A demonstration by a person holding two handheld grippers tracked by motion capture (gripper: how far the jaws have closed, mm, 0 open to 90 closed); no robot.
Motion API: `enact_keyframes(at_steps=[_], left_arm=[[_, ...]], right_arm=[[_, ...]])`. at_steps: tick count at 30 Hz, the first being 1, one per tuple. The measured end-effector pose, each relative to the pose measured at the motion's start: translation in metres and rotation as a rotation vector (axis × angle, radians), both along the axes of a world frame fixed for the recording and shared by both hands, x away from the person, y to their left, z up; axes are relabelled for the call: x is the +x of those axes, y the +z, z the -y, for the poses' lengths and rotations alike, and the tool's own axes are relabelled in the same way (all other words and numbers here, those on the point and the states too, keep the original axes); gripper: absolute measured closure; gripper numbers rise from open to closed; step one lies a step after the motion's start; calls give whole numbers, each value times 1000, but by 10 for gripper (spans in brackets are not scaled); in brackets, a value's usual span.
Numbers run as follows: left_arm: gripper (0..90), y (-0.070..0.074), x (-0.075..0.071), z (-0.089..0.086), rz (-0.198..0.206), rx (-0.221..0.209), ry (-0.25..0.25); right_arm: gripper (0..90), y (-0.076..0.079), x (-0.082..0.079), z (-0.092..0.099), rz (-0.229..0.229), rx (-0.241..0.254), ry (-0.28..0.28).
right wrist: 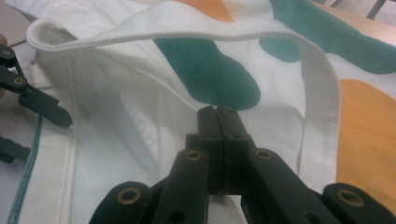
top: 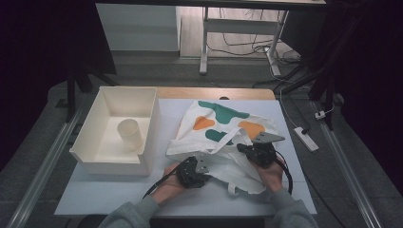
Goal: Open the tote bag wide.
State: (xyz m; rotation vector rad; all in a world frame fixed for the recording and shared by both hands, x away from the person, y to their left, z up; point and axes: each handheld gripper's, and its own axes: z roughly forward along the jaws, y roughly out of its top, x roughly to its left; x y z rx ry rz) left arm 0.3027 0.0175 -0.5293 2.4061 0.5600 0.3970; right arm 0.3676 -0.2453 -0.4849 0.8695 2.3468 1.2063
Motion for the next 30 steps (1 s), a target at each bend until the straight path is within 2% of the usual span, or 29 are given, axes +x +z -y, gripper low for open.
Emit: enact_keyframes(at_steps=[5,8,11,14,16,23,30], left_arm=[[792,0,-2,1,49,31,4],[856,2,-4,0,50,26,0],[865,5,-6,-1,32,7,-12],[868,11,-9,-5,0,-34,-31],[869,15,-13,-7,-1,-49,-40],[870,22,-24,-9,12,-46,-76],[871,27,-32,-13,-4,-73,-89]], right_arm=[[892,1,-1,-1,11,-6,2],[893,3,-3,-1,29,-13,3],[894,7,-5,0,45,-16,2],[896,11,-9,-1,69,-45,1],[896,15,-11,-2,90,-60,2],[896,30,-19,0,136,-54,-3],[897,37,-23,1,152,-46,-4]])
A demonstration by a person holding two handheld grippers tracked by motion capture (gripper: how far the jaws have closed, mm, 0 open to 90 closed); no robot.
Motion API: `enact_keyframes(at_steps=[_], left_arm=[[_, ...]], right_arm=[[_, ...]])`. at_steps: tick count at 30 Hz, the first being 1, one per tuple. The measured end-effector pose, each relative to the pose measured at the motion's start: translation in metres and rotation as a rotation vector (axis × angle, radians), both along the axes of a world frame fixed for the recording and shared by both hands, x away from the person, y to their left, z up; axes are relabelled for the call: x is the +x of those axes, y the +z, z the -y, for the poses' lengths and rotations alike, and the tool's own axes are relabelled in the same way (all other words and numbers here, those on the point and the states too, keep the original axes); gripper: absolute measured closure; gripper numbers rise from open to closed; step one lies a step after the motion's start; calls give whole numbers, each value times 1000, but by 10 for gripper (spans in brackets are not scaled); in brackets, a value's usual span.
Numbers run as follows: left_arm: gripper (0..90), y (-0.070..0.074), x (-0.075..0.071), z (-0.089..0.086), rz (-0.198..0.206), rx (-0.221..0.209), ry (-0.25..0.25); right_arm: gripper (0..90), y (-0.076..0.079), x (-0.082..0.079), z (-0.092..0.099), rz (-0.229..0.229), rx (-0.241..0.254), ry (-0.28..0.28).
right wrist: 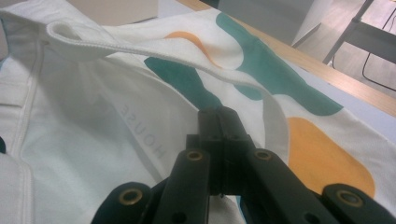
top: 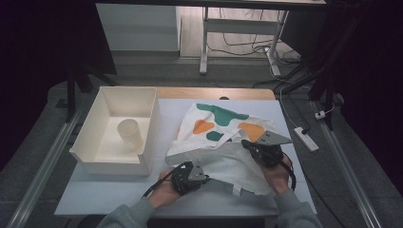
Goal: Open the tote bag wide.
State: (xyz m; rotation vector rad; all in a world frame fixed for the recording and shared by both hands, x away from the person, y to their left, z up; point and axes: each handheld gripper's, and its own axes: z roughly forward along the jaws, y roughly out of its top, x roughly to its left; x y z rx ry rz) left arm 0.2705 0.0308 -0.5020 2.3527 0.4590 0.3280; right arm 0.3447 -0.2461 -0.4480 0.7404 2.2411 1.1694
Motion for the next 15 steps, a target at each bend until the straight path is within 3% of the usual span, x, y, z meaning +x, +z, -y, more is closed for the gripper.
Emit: enact_keyframes(at_steps=[10,15], left_arm=[[871,14,-19,-16,-37,-78,-11],[872,17,-24,-19,-49,-92,-10]], right_arm=[[897,33,2,5,65,50,-33],[897,42,11,6,80,53,-74]])
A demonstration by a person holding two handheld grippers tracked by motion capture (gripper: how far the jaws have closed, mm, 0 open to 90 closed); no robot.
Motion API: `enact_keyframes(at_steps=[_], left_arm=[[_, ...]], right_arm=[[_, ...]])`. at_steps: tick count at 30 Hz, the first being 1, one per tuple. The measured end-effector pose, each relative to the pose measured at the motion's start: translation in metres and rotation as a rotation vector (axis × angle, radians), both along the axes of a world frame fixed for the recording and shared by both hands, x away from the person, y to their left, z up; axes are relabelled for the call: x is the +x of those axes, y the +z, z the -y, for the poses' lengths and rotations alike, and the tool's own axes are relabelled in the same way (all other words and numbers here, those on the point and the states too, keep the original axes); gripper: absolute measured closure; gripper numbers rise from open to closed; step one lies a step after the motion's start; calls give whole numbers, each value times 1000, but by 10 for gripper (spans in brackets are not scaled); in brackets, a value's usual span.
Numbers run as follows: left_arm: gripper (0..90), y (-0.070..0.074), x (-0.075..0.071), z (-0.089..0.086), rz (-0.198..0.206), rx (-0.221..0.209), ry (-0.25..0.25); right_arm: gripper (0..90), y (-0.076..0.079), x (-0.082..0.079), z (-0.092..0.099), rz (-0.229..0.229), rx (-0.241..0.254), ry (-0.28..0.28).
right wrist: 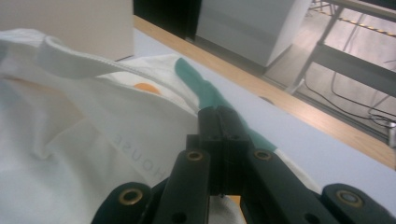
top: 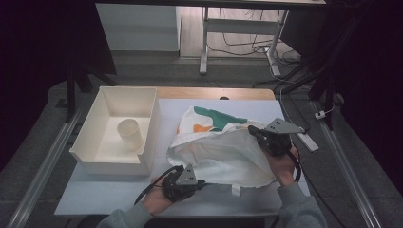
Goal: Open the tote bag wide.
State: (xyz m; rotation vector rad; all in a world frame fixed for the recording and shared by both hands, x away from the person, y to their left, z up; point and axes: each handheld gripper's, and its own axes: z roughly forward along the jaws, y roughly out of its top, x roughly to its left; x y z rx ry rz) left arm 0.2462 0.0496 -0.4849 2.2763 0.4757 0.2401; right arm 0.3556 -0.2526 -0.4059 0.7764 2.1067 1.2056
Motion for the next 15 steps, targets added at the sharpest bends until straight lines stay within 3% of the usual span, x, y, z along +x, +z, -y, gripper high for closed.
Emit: enact_keyframes(at_steps=[8,15], left_arm=[[872,1,-6,1,-17,-5,-2],[871,-1,-10,3,-33,2,-21]], right_arm=[[898,-1,31,0,-38,16,-75],[898,-17,49,1,-93,-17,-115]])
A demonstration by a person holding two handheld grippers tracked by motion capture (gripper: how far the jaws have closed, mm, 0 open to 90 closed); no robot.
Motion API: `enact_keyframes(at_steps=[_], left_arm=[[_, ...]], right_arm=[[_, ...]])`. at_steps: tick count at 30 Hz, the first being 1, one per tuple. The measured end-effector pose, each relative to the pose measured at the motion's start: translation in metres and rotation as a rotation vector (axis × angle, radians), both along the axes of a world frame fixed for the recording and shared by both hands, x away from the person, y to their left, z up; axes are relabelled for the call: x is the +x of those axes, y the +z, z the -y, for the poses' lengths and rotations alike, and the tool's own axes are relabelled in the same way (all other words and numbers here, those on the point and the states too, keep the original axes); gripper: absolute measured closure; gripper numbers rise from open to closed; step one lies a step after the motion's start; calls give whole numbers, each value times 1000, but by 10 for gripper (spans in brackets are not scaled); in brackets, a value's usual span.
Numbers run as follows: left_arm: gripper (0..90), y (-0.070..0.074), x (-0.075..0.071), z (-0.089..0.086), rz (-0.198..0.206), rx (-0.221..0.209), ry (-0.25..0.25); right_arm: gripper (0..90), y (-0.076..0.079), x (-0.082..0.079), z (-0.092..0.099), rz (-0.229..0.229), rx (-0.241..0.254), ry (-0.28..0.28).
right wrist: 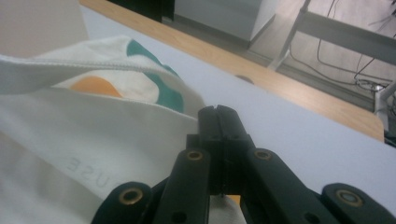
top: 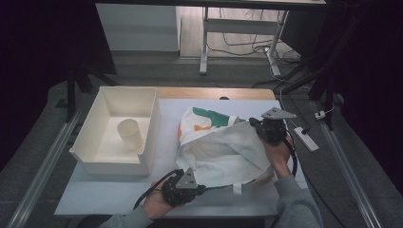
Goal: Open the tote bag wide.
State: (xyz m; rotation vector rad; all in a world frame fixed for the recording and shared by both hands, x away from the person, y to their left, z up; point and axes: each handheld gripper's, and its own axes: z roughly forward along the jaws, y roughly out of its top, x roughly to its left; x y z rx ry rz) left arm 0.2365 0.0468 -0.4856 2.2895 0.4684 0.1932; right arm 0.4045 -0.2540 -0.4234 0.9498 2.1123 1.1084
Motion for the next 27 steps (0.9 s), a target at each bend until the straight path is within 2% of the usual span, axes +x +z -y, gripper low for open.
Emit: enact_keyframes(at_steps=[6,12,16,27], left_arm=[[871,-4,1,2,-9,10,-7],[871,-8,2,3,-11,29,-12],[870,-10,4,3,-17,32,-14],[869,-11,4,3,-12,38,-11]], right_arm=[[898,-13,9,4,-36,-5,-22],[897,-36,20,7,-118,-1,-23],[898,-46,22,2,-132,-45,-24],[897,-45,19,3,-129,-30,-22]])
